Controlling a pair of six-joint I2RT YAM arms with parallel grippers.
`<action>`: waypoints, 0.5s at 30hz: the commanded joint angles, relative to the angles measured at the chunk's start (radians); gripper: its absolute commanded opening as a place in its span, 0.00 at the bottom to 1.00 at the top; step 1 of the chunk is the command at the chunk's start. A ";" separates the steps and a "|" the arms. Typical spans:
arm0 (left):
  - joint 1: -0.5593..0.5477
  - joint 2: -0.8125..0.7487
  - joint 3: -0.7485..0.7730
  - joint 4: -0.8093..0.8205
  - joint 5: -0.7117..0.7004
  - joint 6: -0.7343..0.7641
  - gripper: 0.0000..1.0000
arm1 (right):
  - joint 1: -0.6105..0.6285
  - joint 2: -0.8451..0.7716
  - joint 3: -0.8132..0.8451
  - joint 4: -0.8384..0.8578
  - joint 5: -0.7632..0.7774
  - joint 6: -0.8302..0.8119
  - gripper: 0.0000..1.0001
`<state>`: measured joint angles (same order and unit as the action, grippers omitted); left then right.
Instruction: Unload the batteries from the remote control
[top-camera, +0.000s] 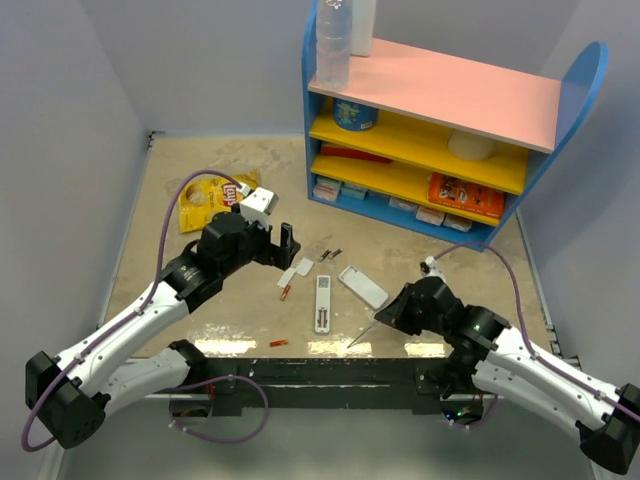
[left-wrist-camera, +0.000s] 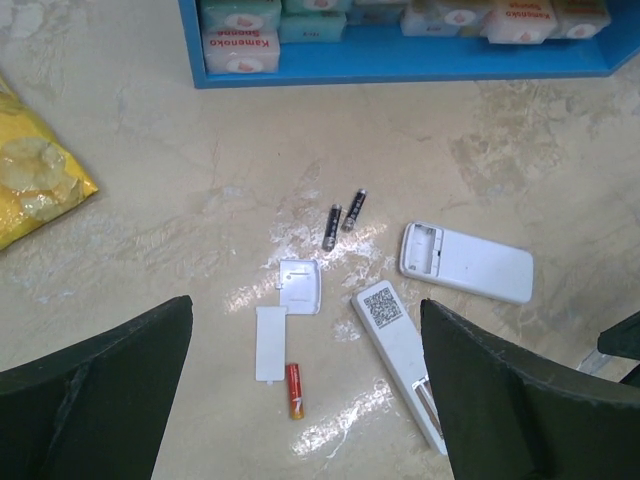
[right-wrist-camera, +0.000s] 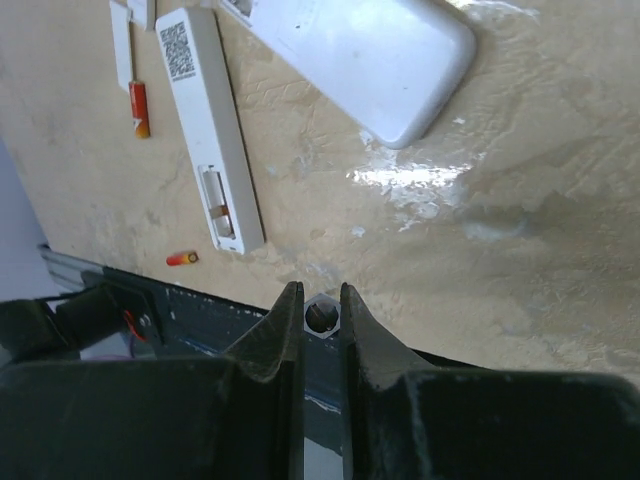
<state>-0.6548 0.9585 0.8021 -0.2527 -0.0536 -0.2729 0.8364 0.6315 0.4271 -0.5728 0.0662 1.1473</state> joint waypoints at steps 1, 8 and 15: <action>0.004 -0.010 -0.009 0.018 -0.006 0.023 1.00 | -0.007 -0.107 -0.083 -0.006 0.084 0.251 0.00; 0.004 -0.027 -0.018 0.018 -0.017 0.028 1.00 | -0.007 -0.229 -0.207 -0.067 0.181 0.434 0.17; 0.004 -0.012 -0.018 0.021 0.000 0.021 1.00 | -0.007 -0.233 -0.208 -0.087 0.268 0.466 0.40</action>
<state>-0.6548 0.9493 0.7872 -0.2569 -0.0563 -0.2680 0.8341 0.3843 0.2089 -0.6147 0.2188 1.5558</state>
